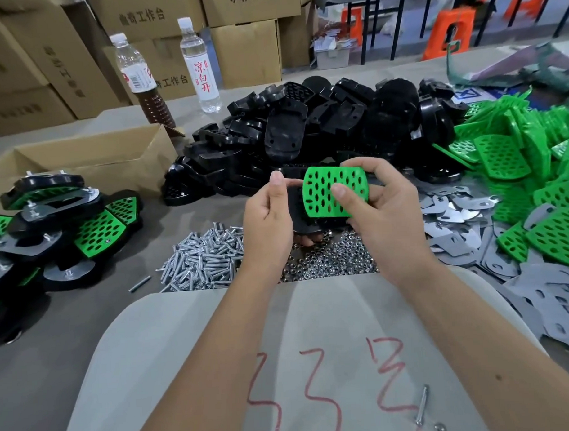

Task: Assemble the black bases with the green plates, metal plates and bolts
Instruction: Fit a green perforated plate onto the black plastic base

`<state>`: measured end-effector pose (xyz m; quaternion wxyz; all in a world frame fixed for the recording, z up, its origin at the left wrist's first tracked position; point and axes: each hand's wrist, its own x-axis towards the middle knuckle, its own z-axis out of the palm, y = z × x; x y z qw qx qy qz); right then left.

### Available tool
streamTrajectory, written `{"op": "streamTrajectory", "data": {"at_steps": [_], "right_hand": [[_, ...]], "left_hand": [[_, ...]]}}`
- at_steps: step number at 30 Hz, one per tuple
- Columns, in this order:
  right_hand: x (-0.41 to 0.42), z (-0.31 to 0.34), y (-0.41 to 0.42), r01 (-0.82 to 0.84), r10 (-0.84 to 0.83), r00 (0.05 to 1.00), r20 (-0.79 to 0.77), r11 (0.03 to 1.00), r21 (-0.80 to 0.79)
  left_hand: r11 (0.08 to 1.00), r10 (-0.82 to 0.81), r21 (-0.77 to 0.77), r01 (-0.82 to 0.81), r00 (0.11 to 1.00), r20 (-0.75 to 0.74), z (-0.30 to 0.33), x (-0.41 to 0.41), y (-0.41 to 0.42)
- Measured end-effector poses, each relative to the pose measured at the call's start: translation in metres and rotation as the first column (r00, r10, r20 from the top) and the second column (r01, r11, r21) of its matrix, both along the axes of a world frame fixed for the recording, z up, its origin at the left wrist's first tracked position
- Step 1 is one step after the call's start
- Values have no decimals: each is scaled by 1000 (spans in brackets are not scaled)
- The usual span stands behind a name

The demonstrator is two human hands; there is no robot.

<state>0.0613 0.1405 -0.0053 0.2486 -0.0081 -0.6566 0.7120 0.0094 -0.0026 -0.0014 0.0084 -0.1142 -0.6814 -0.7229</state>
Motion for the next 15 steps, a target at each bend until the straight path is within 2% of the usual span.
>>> {"op": "streamTrajectory", "data": {"at_steps": [5,9,15], "right_hand": [[-1,-3,-1,33,-47,998,52,972,233],[-2,-4,1,76,-104,991,82,955,288],[-3,-6,4,41,-74,990,119,965,259]], "left_hand": [[999,17,-28,-19,998,-55,-3,0,-1],[998,40,-45,-43,996,-75,-3,0,-4],[997,49,-62,-54,995,-84,-3,1,-4]]}}
